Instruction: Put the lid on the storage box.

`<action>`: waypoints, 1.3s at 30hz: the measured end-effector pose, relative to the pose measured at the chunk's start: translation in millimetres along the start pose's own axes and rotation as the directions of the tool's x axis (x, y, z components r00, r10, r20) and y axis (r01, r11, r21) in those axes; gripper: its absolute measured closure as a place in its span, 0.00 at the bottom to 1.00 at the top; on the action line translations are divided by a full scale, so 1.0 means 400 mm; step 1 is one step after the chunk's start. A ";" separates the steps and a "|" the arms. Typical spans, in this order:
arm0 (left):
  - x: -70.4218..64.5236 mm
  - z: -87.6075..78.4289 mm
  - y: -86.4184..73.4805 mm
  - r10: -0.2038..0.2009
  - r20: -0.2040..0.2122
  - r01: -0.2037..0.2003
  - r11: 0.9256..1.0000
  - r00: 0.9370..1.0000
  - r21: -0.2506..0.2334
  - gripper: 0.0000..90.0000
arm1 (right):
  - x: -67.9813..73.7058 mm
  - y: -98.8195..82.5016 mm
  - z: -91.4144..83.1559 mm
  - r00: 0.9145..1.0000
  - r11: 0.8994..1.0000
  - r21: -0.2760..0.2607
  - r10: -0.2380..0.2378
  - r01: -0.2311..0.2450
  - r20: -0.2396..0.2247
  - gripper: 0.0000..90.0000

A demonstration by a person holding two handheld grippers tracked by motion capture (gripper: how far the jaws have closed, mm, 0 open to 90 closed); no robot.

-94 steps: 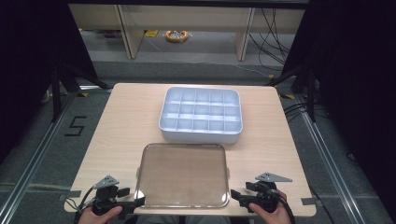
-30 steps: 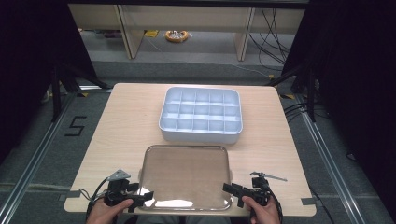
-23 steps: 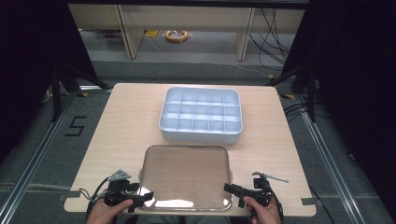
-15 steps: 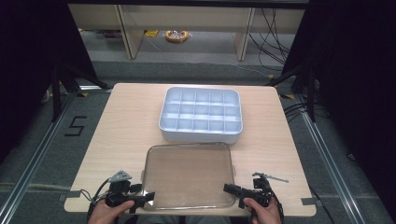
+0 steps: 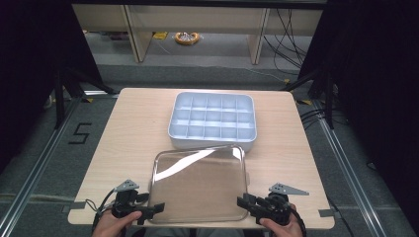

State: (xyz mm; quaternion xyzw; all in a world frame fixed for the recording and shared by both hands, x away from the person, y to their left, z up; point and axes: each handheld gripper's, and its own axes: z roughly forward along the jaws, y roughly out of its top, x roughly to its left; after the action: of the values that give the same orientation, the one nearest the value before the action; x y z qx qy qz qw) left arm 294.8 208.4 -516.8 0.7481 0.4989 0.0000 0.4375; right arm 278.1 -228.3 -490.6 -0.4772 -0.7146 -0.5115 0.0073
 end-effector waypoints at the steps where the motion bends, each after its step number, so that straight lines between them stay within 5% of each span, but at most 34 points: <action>1: 0.005 -0.002 0.001 -0.014 0.009 0.014 1.000 1.000 -0.001 0.18 | 0.012 0.000 -0.004 0.999 0.999 0.005 0.043 -0.043 -0.006 0.67; 5: 0.020 -0.003 0.006 -0.068 0.040 0.069 0.998 0.997 -0.015 0.18 | 0.007 0.004 -0.008 0.999 0.999 -0.002 -0.032 0.032 -0.017 0.68; 6: 0.023 -0.001 0.006 -0.076 0.052 0.077 0.997 0.996 -0.021 0.19 | 0.015 0.004 -0.012 1.000 1.000 0.010 -0.003 0.003 -0.031 0.69; 7: 0.024 -0.001 0.006 -0.078 0.060 0.079 0.997 0.995 -0.023 0.21 | 0.010 0.006 -0.011 0.998 0.999 -0.001 -0.049 0.049 -0.029 0.69; 12: 0.017 -0.003 0.003 -0.073 0.075 0.073 0.997 0.995 0.003 0.28 | 0.012 0.005 -0.008 0.998 0.998 0.027 -0.054 0.055 -0.020 0.71; 15: 0.021 -0.009 0.002 -0.057 0.034 0.057 0.998 0.998 0.004 0.42 | 0.002 0.003 -0.008 0.998 0.998 0.029 -0.054 0.053 0.023 0.73; 16: 0.024 -0.011 0.001 -0.061 0.045 0.061 0.998 0.997 0.005 0.47 | -0.013 0.005 -0.012 0.995 0.995 0.036 -0.089 0.088 0.039 0.73; 18: 0.023 -0.014 0.001 -0.058 0.051 0.057 0.998 0.997 0.009 0.51 | -0.016 0.001 -0.011 0.999 0.999 0.037 -0.020 0.019 0.034 0.74; 20: 0.018 -0.015 0.004 -0.051 0.039 0.050 0.999 0.998 0.008 0.52 | -0.027 -0.001 -0.008 0.997 0.997 0.053 -0.054 0.051 0.063 0.74; 22: 0.016 -0.022 0.005 -0.045 0.043 0.045 0.999 0.998 0.000 0.55 | -0.018 -0.004 -0.005 0.999 0.998 0.060 0.000 -0.003 0.053 0.74; 25: 0.007 -0.034 0.012 -0.020 0.031 0.021 0.999 0.999 -0.026 0.61 | -0.025 -0.002 -0.006 0.996 0.998 0.042 -0.048 0.045 0.071 0.77; 26: 0.001 -0.038 0.016 0.005 0.015 -0.005 0.999 1.000 -0.032 0.61 | -0.014 -0.003 -0.008 0.997 0.999 0.044 -0.006 0.002 0.081 0.78; 28: -0.008 -0.040 0.020 0.028 -0.011 -0.028 0.999 1.000 -0.046 0.62 | -0.016 0.002 -0.008 0.990 0.996 0.043 -0.080 0.075 0.115 0.78; 31: -0.012 -0.040 0.028 0.024 -0.026 -0.026 0.998 0.999 -0.058 0.63 | 0.000 0.003 0.001 0.987 0.998 0.054 -0.049 0.041 0.154 0.78; 37: -0.027 -0.041 0.059 0.047 -0.067 -0.053 0.995 0.997 -0.083 0.66 | 0.003 0.018 0.006 0.964 0.989 0.060 -0.142 0.132 0.227 0.78; 39: -0.036 -0.044 0.082 0.058 -0.072 -0.066 0.992 0.996 -0.103 0.66 | 0.006 0.028 0.002 0.962 0.990 0.048 -0.140 0.132 0.236 0.78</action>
State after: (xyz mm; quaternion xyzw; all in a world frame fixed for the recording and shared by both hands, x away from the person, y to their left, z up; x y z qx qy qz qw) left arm 304.4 205.4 -478.4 0.7386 0.4894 0.0657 0.4589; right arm 284.8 -225.9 -481.6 -0.4849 -0.7494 -0.4383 -0.1060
